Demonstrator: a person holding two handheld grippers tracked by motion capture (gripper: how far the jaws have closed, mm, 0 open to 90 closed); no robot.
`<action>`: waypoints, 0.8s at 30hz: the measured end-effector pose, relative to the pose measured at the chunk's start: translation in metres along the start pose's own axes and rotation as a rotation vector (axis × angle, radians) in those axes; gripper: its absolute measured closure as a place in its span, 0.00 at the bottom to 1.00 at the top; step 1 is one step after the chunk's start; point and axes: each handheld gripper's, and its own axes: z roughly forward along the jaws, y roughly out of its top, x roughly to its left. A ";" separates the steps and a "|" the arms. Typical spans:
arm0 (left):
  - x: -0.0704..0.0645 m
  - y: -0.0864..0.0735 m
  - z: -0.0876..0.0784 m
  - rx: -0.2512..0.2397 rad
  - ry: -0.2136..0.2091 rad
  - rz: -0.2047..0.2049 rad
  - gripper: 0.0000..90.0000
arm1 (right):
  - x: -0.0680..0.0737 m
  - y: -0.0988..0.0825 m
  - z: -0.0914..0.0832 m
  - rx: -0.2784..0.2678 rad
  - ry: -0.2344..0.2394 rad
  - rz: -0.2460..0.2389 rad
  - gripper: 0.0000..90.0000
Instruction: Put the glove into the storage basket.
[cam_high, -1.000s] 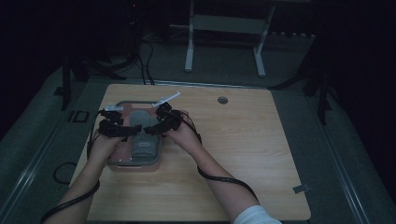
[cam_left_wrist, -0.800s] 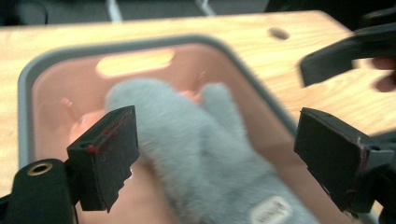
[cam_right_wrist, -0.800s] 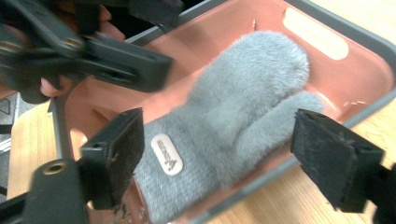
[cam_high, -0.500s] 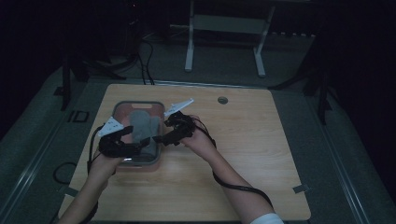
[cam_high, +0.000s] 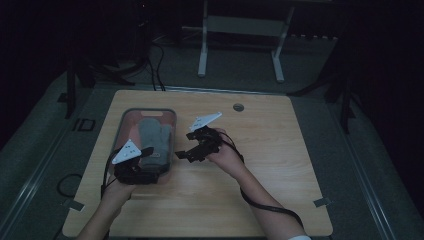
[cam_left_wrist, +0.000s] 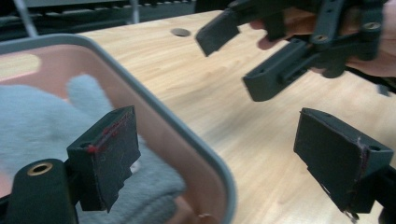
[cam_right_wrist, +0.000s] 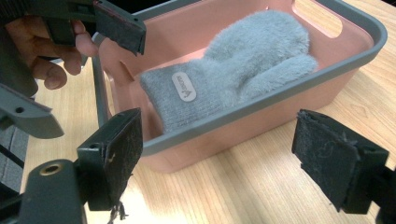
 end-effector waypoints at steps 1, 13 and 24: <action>-0.004 -0.001 -0.001 -0.011 -0.014 0.011 0.16 | 0.000 -0.001 0.000 -0.001 0.004 -0.008 0.18; -0.033 -0.012 0.008 -0.002 -0.111 0.064 0.16 | 0.001 -0.022 -0.006 -0.004 0.029 -0.028 0.18; -0.051 -0.027 0.026 0.048 -0.189 0.080 0.16 | 0.002 -0.064 -0.013 0.053 0.016 -0.036 0.18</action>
